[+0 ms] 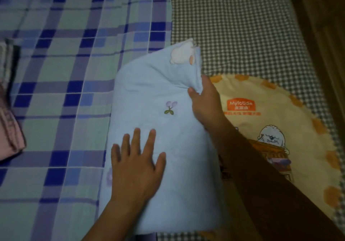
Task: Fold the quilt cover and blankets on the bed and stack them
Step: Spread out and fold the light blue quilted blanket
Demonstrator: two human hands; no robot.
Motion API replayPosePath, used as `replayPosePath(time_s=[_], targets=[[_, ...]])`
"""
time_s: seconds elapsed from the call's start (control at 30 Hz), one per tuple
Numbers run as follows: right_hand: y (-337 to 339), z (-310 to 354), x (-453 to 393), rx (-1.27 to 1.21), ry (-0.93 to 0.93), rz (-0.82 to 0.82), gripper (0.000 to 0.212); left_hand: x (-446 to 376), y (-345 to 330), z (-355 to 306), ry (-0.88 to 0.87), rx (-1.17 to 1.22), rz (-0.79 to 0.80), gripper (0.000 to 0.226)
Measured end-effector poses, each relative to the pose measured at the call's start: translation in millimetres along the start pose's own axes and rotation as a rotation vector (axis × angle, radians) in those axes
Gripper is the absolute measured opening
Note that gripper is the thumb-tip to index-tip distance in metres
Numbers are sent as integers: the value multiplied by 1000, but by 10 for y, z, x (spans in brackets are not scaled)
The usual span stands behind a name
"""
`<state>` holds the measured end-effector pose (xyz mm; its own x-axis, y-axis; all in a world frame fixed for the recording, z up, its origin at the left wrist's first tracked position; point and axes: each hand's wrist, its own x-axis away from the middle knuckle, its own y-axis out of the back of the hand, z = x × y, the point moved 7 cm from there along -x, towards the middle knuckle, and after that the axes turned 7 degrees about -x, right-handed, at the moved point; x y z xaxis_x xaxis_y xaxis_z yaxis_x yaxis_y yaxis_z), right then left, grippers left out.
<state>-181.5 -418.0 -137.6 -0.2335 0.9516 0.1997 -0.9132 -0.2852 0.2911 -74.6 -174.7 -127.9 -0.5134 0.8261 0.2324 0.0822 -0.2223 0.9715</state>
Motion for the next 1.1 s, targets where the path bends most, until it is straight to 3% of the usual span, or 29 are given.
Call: replayPosePath(time_s=[0.07,0.17,0.23,0.3,0.4,0.47,0.53,0.6,0.7,0.77,0.83,0.87,0.93,1.0,1.1], targets=[[173,-374,-182,80,-99,31,37,14,-27,-162,-106,-58,-15,68],[161,-1103,-95,169,-386,140,57,41,-354,-326,-174,-77,55,68],[118,-1205,-17,264,-383,167,67,60,-585,-324,-161,-95,88,70],[187,-929,-22,472,-216,67,74,74,-698,-291,-147,-99,88,71],[187,-148,182,686,323,-204,69,53,-711,-263,-155,-77,61,70],[-128,-8,355,724,595,-65,64,58,-671,-249,-154,-56,43,68],[-363,-307,234,855,661,118,61,101,-603,-206,-148,-10,11,64],[-380,-717,-67,921,511,177,63,192,-539,-80,-90,54,-27,62],[-297,-864,-229,821,396,97,65,351,-462,343,179,272,-41,65],[-89,-786,-104,610,190,-14,80,497,-621,714,393,568,97,71],[155,-1047,104,308,-151,-46,97,612,-824,980,548,948,267,83],[213,-1174,251,200,-309,-23,106,630,-886,1050,588,1085,349,87],[234,-1301,475,60,-416,47,118,596,-877,1082,548,1215,506,83],[186,-1177,593,-88,-447,96,104,453,-700,1216,491,1231,567,68],[-150,-960,890,-467,-707,249,52,99,-245,1809,395,1219,563,73]])
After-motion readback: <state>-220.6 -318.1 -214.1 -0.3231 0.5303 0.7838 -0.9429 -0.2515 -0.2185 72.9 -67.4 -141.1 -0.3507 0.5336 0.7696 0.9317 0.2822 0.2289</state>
